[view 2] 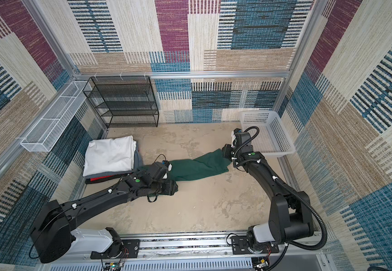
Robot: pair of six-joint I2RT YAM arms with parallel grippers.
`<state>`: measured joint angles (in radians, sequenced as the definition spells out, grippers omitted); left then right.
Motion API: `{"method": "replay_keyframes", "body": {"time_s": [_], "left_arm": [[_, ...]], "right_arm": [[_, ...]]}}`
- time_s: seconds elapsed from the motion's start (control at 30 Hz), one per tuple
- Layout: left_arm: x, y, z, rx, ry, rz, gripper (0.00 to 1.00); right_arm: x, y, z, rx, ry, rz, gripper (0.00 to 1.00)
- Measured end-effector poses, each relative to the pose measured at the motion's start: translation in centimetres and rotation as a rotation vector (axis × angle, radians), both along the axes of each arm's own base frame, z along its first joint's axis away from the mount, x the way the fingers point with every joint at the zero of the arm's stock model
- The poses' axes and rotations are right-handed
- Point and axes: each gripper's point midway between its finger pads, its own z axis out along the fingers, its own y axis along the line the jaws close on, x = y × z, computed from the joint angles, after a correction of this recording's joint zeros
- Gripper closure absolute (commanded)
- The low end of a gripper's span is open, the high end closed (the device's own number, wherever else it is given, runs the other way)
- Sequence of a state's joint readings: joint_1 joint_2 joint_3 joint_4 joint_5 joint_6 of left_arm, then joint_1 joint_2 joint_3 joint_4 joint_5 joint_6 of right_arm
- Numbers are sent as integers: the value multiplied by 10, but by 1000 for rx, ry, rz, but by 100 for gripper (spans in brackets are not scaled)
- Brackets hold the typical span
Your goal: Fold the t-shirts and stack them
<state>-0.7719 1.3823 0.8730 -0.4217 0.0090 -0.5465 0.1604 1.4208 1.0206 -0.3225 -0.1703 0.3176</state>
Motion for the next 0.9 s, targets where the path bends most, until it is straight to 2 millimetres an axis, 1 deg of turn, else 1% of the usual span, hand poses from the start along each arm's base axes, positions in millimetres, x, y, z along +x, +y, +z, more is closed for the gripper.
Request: {"method": "replay_keyframes", "body": {"time_s": [0.1,0.17,0.2,0.27,0.37,0.4,0.43,0.5,0.57,0.63,0.7,0.77,0.83,0.9], "left_arm": [[2,-7,-16,33,27,-14,36],[1,-9,-28,56,48,-20,36],[0,-10,-34,70,59,-23,36],[-2,-10,-45,93,80,-28,37],[-1,-10,-61,133,100,-26,43],[1,-10,-65,147,103,-24,50],[2,-11,-69,157,109,-24,60],[8,-11,-73,183,94,-11,73],[17,-13,-75,200,79,1,90],[24,-14,-77,223,69,12,100],[31,-18,-76,227,50,16,100],[33,-19,-76,230,46,18,100],[33,-19,-74,230,45,18,100],[27,-10,-71,259,62,20,100]], "right_arm": [[-2,1,-5,14,9,4,55],[-4,2,-8,23,17,3,43],[-5,2,-10,25,20,0,42],[-8,1,-12,24,22,0,42],[-12,0,-12,27,15,-2,41],[-14,0,-12,26,14,-3,41],[-15,-2,-13,23,13,-8,40],[-18,-4,-15,15,13,-18,40],[-22,-6,-20,11,21,-21,40],[-26,-9,-27,1,30,-32,40],[-30,-11,-35,-3,46,-36,40],[-33,-13,-41,-7,59,-44,40],[-36,-14,-47,-9,67,-46,39],[-39,-18,-53,-22,77,-62,39]]}}
